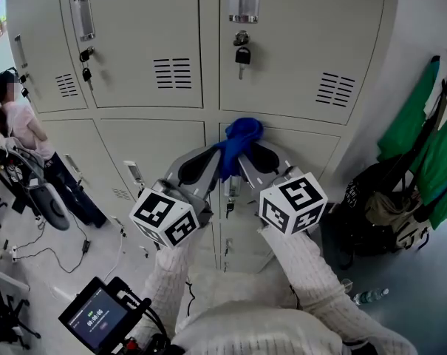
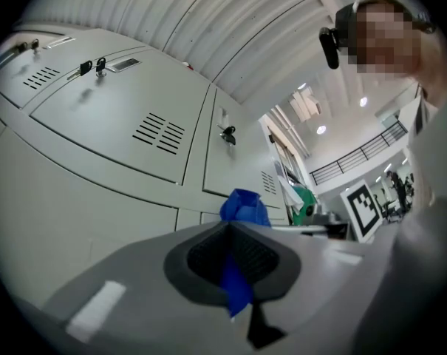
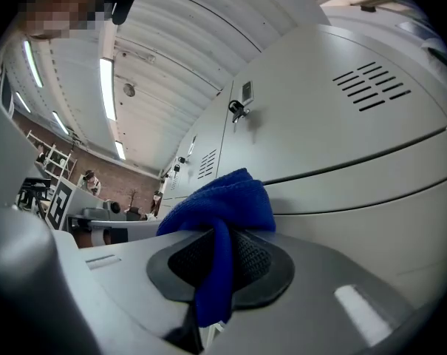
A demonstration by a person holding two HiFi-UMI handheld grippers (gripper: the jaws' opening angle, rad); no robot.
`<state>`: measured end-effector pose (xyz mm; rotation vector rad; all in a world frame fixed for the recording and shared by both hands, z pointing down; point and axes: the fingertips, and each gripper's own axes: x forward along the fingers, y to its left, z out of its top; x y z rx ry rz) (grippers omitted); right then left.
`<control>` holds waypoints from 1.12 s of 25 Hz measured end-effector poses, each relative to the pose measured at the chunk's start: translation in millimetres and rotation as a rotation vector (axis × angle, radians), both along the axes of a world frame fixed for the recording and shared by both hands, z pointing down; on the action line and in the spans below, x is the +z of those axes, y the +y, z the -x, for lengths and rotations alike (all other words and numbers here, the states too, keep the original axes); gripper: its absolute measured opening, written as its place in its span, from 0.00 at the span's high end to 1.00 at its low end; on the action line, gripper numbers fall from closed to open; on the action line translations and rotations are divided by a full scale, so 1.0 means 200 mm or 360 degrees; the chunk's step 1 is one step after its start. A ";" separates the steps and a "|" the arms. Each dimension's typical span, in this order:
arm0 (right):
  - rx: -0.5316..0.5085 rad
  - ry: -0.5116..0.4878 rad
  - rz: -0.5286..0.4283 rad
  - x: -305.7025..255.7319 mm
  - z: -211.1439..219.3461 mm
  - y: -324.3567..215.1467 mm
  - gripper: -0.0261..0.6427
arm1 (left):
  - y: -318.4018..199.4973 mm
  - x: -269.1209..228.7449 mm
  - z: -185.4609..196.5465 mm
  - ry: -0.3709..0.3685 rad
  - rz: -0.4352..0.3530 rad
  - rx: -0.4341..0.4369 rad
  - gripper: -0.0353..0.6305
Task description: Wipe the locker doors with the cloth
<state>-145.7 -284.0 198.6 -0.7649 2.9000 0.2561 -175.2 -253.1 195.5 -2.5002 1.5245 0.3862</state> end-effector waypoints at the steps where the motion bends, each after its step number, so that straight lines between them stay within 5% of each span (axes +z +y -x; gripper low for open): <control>1: 0.0012 0.0004 0.0011 0.00 0.00 -0.02 0.89 | -0.01 -0.01 0.00 -0.0008 0.0001 0.0003 0.94; 15: 0.0026 -0.0011 -0.0009 0.03 0.00 -0.03 0.89 | -0.06 0.06 0.04 0.0028 0.0045 0.0007 0.94; 28: 0.0032 0.0078 0.0150 0.34 -0.04 -0.06 0.89 | -0.09 0.38 0.00 0.0091 0.0260 0.0034 0.94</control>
